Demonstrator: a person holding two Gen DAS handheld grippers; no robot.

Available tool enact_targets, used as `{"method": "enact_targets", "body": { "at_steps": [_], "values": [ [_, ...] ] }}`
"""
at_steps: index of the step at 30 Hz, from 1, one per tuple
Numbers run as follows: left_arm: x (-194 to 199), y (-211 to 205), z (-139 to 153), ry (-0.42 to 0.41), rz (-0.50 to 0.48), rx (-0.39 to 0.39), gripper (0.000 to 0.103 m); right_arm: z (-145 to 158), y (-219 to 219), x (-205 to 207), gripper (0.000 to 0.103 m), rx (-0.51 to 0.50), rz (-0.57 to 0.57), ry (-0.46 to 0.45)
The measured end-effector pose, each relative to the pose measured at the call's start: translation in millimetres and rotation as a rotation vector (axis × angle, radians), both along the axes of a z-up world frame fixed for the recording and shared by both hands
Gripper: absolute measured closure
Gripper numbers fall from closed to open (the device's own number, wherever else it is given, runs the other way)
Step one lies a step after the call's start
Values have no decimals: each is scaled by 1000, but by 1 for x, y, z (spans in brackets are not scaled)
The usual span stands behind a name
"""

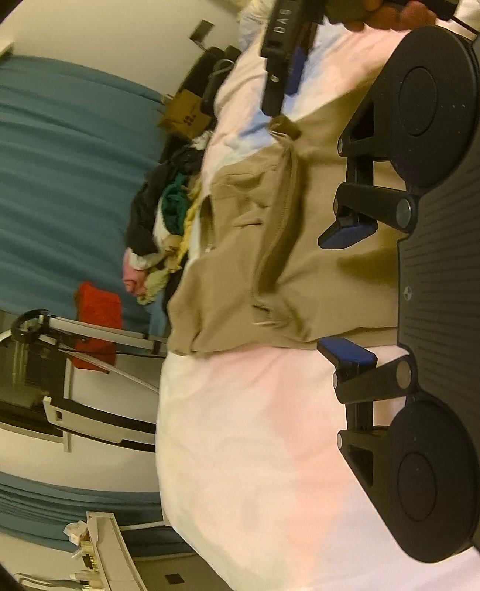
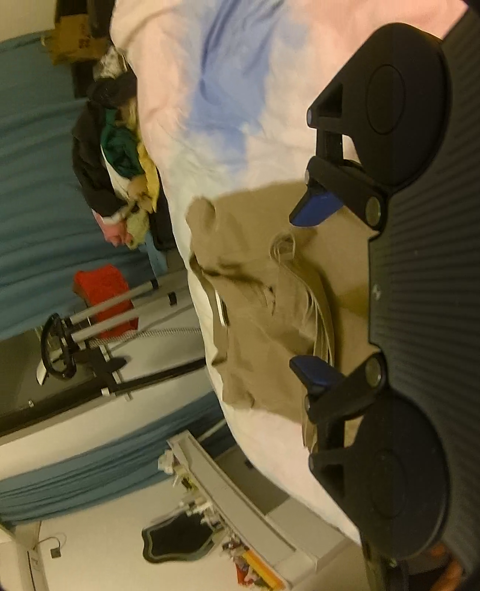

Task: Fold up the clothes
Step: 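Open both grippers and release the folded beige T-shirt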

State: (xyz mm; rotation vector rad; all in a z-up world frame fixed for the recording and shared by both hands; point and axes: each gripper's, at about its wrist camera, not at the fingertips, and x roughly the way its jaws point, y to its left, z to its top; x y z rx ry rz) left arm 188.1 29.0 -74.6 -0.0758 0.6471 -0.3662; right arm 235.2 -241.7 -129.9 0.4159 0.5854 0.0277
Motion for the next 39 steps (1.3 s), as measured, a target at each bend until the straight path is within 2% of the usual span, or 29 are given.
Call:
{"method": "enact_targets", "body": {
  "at_steps": [4,6,10,12,13,14,16,19,22,24,26,29,32,33,35,36,37,38,39],
  "values": [
    [10,-10,-11,-30,16,30,47,-4,-10,-1,46,-13,-34,10],
    [21,-12,-17,-20,35,23,49,-6,-15,-2,51,-20,-51,15],
    [40,-8,-20,-31,66,-52,59,-16,-11,3,58,-27,-11,-23],
    [49,-7,-20,-33,66,-72,78,-21,-7,7,61,-37,12,-37],
    [52,-6,-20,-29,66,-74,90,-24,-4,10,73,-55,15,-22],
    [53,-6,-19,-29,65,-79,96,-26,-1,13,78,-70,14,-8],
    [53,-3,-16,-36,67,-92,98,-27,-1,13,91,-75,-6,-6],
    [51,-1,-5,-56,80,-110,99,-19,-3,8,93,-74,-58,-29],
    [53,-7,-4,-59,84,-70,98,-13,1,7,93,-134,-93,-39],
    [56,-15,-11,-19,98,-28,98,-20,2,10,93,-166,-103,4],
    [56,-20,-14,-10,101,-3,96,-27,0,13,92,-145,-108,50],
    [52,-19,-8,-22,107,-6,87,-26,0,13,91,-148,-105,52],
    [47,-19,-2,-34,113,-9,64,-17,3,9,89,-157,-112,49],
    [46,-19,0,-38,115,-10,54,-13,5,7,87,-163,-114,47],
    [37,-17,12,-56,131,-23,43,-1,9,-2,67,-183,-107,15],
    [32,-16,18,-65,134,-32,37,6,12,-8,38,-192,-104,-13],
    [26,-16,25,-77,134,-39,33,15,15,-16,16,-199,-108,-53],
    [19,-15,32,-93,135,-42,24,23,17,-24,12,-205,-108,-85],
    [12,-14,38,-112,137,-42,19,30,20,-33,13,-209,-103,-108]
  ]
}}
